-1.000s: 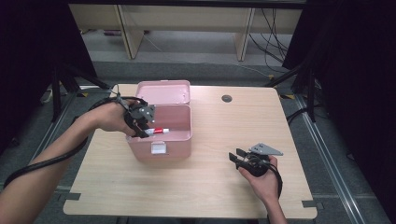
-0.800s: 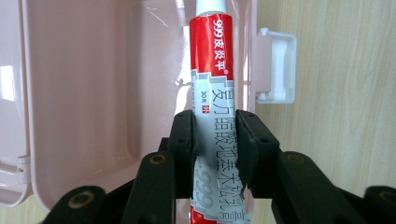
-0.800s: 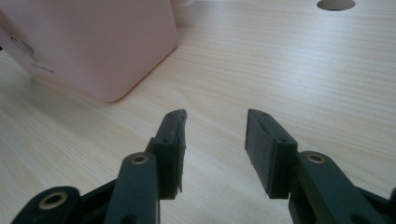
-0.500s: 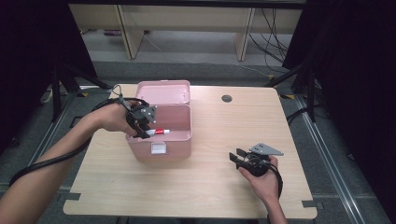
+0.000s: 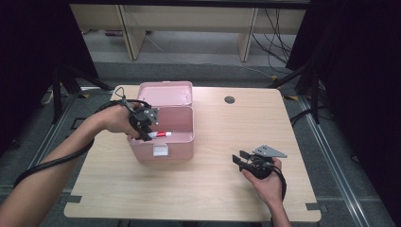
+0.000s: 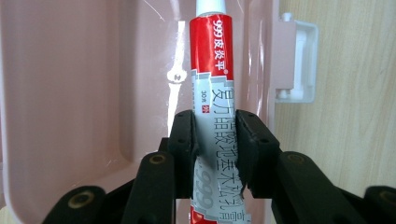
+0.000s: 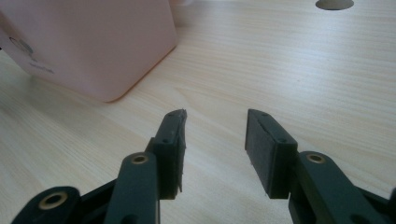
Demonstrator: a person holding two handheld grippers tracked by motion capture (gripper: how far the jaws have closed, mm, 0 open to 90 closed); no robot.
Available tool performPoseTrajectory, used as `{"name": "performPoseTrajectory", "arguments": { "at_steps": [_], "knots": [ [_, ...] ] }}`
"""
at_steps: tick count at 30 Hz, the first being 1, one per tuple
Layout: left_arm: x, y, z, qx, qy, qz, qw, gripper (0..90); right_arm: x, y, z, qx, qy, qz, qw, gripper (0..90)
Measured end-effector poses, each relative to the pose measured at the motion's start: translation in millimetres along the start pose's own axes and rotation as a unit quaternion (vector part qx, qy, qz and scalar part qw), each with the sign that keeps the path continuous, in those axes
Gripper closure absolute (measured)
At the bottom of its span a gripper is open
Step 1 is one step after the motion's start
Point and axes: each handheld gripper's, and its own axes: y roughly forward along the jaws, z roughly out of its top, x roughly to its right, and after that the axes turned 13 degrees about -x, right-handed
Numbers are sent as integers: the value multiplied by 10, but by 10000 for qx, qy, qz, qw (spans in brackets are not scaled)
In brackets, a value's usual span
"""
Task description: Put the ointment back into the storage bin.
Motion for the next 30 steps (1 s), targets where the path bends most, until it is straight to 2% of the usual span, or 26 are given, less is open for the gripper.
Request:
{"name": "performPoseTrajectory", "arguments": {
  "at_steps": [1, 9, 10, 12, 14, 16, 18, 19, 22, 23, 26, 30],
  "knots": [
    [-3, 7, 0, -6, 6, -12, 10000, 685, -2, -5, 0, 8, 6, 74, 10000, 591],
    [-23, 47, 11, -17, 9, -55, 10000, 685, -3, -4, 0, 7, 5, 66, 10000, 590],
    [-28, 52, 12, -24, 14, -63, 10000, 685, 2, -15, 0, 0, -53, -39, 10000, 590],
    [-33, 64, 19, -19, 9, -77, 10000, 685, -7, -3, 0, -13, 6, 73, 10000, 591],
    [-37, 76, 26, -25, 22, -84, 10000, 685, -1, -8, 0, -2, -26, 17, 10000, 590],
    [-43, 92, 32, -31, 22, -111, 9999, 685, -3, -3, 1, 8, 12, 80, 10000, 590],
    [-49, 109, 38, -32, 10, -127, 9999, 685, -2, -5, 0, 7, 5, 61, 10000, 590],
    [-57, 116, 41, -46, 32, -130, 9999, 685, 3, -15, 0, 7, -51, -38, 10000, 590],
    [-66, 131, 52, -64, 49, -125, 9999, 685, 0, -8, 0, 1, -16, 23, 10000, 590],
    [-68, 134, 56, -65, 59, -130, 9999, 685, 4, -16, 0, 9, -48, -36, 10000, 590],
    [-68, 147, 61, -73, 52, -151, 9998, 685, -1, -7, 0, 3, 12, 77, 10000, 590],
    [-70, 170, 59, -91, 21, -180, 9998, 685, 2, 0, 0, -5, -13, -16, 10000, 590]
  ]
}}
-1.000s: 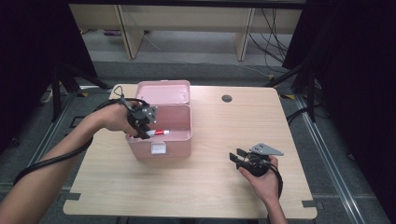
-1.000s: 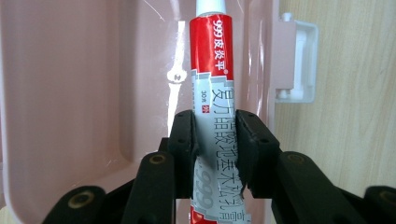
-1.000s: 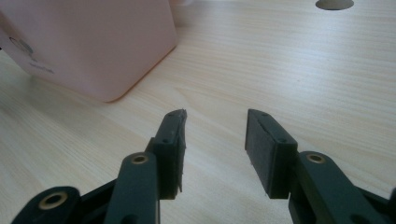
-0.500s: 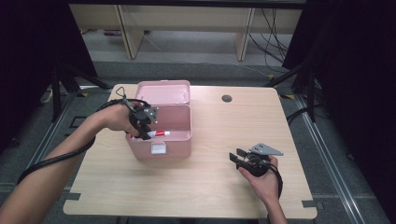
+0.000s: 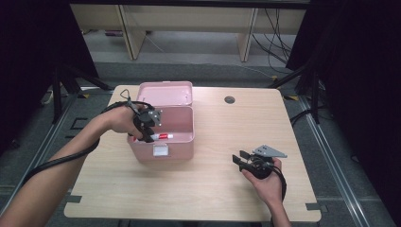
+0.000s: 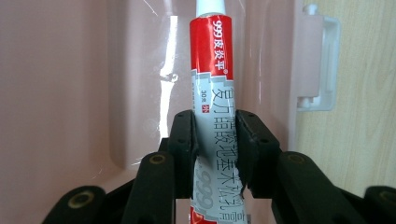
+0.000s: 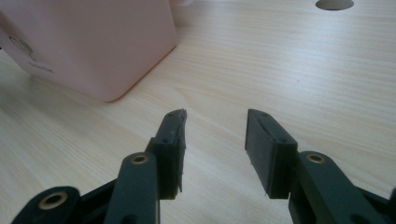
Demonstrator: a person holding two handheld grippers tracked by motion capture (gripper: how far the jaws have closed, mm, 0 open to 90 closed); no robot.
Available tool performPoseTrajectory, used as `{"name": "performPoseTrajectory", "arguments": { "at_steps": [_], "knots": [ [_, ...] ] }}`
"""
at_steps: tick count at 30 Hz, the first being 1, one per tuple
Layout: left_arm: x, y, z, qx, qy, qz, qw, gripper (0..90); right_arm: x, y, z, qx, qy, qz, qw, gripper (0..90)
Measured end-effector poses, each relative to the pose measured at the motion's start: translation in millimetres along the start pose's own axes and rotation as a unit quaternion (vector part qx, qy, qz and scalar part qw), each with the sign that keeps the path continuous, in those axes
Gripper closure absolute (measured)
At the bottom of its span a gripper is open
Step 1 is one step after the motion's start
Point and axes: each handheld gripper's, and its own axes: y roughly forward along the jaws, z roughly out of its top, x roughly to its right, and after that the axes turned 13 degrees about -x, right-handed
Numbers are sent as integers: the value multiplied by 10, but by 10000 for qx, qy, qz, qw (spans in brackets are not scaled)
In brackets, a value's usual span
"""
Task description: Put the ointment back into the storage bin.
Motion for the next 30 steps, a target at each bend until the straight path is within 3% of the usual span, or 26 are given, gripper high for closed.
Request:
{"name": "performPoseTrajectory", "arguments": {
  "at_steps": [18, 23, 30],
  "knots": [
    [-16, 60, 4, -42, -45, -86, 9999, 685, 3, -4, -4, 67, -95, -31, 9999, 590],
    [-31, 80, 14, -76, 17, -73, 9999, 685, -7, 6, -4, 44, 10, 90, 9999, 590],
    [-44, 113, 23, -103, 2, -91, 9999, 685, -5, 2, -3, 30, 8, 83, 10000, 590]
  ]
}}
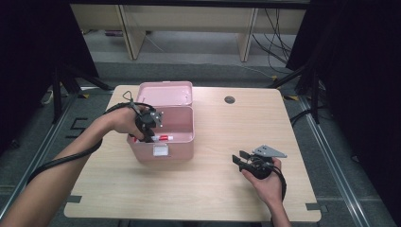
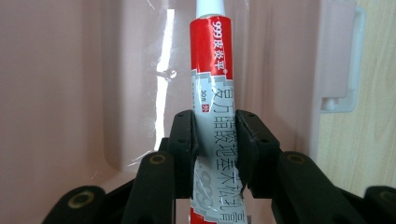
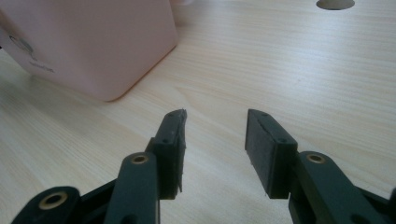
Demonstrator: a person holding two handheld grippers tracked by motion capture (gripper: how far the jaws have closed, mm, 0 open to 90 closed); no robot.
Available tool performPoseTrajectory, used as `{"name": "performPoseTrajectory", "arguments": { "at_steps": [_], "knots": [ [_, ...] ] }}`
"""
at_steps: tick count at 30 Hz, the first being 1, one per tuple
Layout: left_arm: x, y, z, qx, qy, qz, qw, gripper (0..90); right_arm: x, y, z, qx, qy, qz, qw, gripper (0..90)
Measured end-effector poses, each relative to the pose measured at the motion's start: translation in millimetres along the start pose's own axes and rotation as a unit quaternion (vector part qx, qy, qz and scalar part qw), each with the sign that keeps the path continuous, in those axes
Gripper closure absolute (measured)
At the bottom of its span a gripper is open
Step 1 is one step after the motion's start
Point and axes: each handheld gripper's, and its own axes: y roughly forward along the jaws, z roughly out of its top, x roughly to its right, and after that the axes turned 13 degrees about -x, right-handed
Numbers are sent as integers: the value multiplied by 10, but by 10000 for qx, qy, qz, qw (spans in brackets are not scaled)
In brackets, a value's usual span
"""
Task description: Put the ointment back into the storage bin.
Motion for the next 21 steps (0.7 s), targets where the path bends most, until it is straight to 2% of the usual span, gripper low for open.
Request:
{"name": "performPoseTrajectory", "arguments": {
  "at_steps": [2, 4, 11, 13, 21],
  "knots": [
    [-1, 7, 2, 10, 0, -4, 10000, 685, -1, 4, -1, 12, 6, 12, 10000, 590],
    [-5, 14, 2, 3, -2, -10, 10000, 685, 12, -5, -2, 29, -95, -91, 9999, 590],
    [-4, 32, 6, -27, -44, -66, 10000, 685, 3, -6, -1, 15, -42, -53, 10000, 590],
    [-10, 37, 7, -50, -37, -53, 10000, 685, -3, 3, 0, 4, 14, 21, 10000, 590],
    [-31, 69, 19, -66, -8, -62, 10000, 685, -2, 2, 0, 3, 4, 9, 10000, 590]
  ]
}}
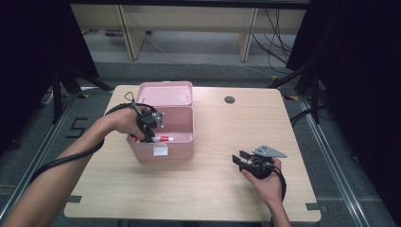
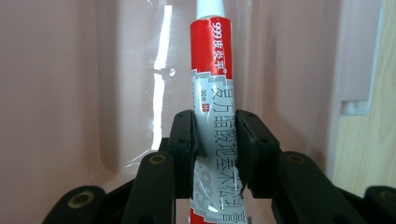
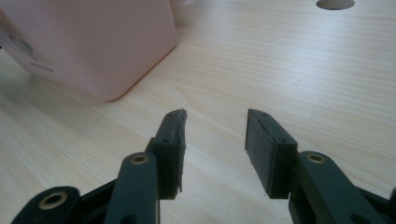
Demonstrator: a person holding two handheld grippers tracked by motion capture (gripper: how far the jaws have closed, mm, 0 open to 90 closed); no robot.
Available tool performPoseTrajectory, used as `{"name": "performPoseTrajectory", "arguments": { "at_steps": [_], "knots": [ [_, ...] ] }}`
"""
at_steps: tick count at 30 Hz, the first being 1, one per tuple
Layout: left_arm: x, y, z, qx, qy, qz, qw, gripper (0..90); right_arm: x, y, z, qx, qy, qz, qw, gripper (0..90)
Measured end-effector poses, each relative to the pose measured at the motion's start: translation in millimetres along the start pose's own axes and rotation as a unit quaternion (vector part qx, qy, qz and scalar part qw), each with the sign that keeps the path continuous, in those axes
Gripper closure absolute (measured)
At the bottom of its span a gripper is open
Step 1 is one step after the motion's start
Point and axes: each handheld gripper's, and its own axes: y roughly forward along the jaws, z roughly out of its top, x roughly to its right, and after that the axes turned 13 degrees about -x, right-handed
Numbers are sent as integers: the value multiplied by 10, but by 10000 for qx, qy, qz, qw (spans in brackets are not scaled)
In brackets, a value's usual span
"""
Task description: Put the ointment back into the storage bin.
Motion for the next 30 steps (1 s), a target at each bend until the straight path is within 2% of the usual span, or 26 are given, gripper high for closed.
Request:
{"name": "performPoseTrajectory", "arguments": {
  "at_steps": [7, 14, 16, 21, 22, 30],
  "knots": [
    [-13, 14, 4, 8, -26, -16, 10000, 685, 5, -11, 0, -12, -50, -76, 10000, 590],
    [-13, 37, 12, 4, -97, -79, 9999, 685, 5, -11, 0, -3, -56, -76, 10000, 590],
    [-22, 40, 18, -7, -67, -73, 10000, 685, -1, -5, 2, -42, 6, 8, 10000, 590],
    [-39, 51, 23, -25, -63, -53, 10000, 685, 1, -5, 0, -35, -3, -1, 10000, 590],
    [-41, 53, 22, -20, -76, -65, 9999, 685, 4, -13, 1, -49, -37, -65, 10000, 590],
    [-49, 87, 6, -45, -121, -108, 9999, 684, -1, -4, -2, -22, -27, -11, 10000, 590]
  ]
}}
